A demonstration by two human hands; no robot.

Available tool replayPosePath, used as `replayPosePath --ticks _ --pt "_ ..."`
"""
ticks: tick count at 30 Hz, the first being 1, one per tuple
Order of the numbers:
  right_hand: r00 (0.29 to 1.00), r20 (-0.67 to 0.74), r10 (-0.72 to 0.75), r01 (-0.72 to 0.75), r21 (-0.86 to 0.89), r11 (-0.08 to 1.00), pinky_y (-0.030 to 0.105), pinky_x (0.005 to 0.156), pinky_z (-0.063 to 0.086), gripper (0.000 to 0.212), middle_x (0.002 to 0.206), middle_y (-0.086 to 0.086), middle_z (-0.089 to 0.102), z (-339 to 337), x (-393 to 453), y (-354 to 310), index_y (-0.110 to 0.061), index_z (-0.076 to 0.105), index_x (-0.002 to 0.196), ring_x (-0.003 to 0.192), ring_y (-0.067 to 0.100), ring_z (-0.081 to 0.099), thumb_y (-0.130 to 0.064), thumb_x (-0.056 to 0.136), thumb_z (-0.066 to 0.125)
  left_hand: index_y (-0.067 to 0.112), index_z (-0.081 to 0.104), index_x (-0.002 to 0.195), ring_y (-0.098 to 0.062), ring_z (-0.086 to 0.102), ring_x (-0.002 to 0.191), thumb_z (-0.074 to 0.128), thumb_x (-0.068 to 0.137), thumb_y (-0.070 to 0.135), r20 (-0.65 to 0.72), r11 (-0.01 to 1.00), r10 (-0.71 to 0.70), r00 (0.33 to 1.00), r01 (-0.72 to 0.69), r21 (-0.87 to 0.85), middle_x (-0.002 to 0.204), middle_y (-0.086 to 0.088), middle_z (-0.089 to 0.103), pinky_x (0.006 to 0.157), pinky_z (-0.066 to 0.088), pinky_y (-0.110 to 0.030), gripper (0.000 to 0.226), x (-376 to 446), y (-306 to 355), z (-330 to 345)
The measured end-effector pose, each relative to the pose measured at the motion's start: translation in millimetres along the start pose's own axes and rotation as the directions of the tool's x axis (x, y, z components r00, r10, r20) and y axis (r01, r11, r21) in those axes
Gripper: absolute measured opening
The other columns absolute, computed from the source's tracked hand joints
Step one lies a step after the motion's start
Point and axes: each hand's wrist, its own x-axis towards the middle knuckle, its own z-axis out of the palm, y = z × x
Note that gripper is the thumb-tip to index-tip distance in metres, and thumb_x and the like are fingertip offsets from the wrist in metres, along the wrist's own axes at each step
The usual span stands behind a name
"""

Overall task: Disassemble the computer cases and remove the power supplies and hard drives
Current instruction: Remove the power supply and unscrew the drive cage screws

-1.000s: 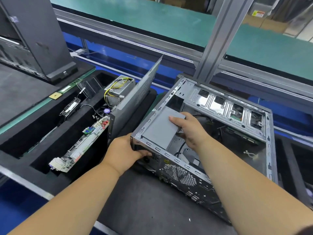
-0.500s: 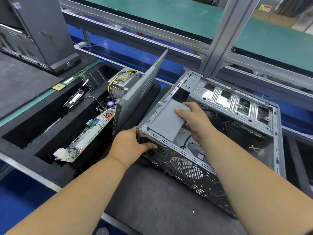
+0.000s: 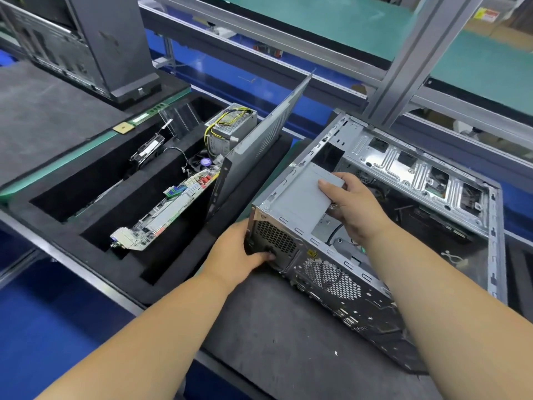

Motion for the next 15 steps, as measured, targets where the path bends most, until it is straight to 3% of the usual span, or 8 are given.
replayPosePath --ticks 4,7,11,15 --pt "0.985 0.043 0.170 -0.172 0.058 0.983 0.040 0.098 0.050 0.038 0.112 0.001 0.066 -3.6 3.6 5.1 -0.019 0.060 0.119 0.109 0.025 0.062 -0.045 0.092 0.064 0.056 0.052 0.109 0.021 0.051 0.102 0.093 0.054 0.037 0.017 0.999 0.012 1.000 -0.013 0.047 0.107 0.036 0.059 0.078 0.038 0.004 0.071 1.3 -2.6 3.2" --pt "0.950 0.078 0.303 -0.310 0.097 0.946 0.044 0.107 0.044 0.062 0.123 0.005 0.064 -4.3 3.4 8.7 -0.020 0.061 0.129 0.114 0.026 0.060 -0.061 0.083 0.067 0.042 0.057 0.109 0.016 0.056 0.092 0.092 0.053 0.043 -0.040 0.993 -0.070 0.997 0.074 0.095 0.100 0.027 0.063 0.072 0.040 -0.003 0.066 1.6 -1.5 6.5" --pt "0.936 0.164 0.311 -0.305 -0.058 0.951 0.037 0.097 0.044 0.086 0.122 0.002 0.061 0.3 -2.4 2.4 -0.019 0.056 0.131 0.107 0.024 0.057 -0.065 0.061 0.075 0.037 0.061 0.105 0.004 0.056 0.083 0.090 0.052 0.048 -0.080 0.982 -0.071 0.994 0.084 0.171 0.096 0.022 0.064 0.068 0.041 -0.012 0.062 4.0 -2.3 6.7" --pt "0.953 0.189 0.238 -0.226 -0.086 0.970 0.047 0.109 0.041 0.084 0.131 0.002 0.059 -1.4 -3.3 0.5 -0.020 0.045 0.137 0.117 0.024 0.058 -0.051 0.066 0.079 0.036 0.062 0.106 -0.001 0.054 0.084 0.087 0.049 0.054 -0.100 0.972 -0.047 0.994 0.069 0.227 0.098 0.017 0.066 0.071 0.044 -0.021 0.065 9.1 -5.7 5.6"
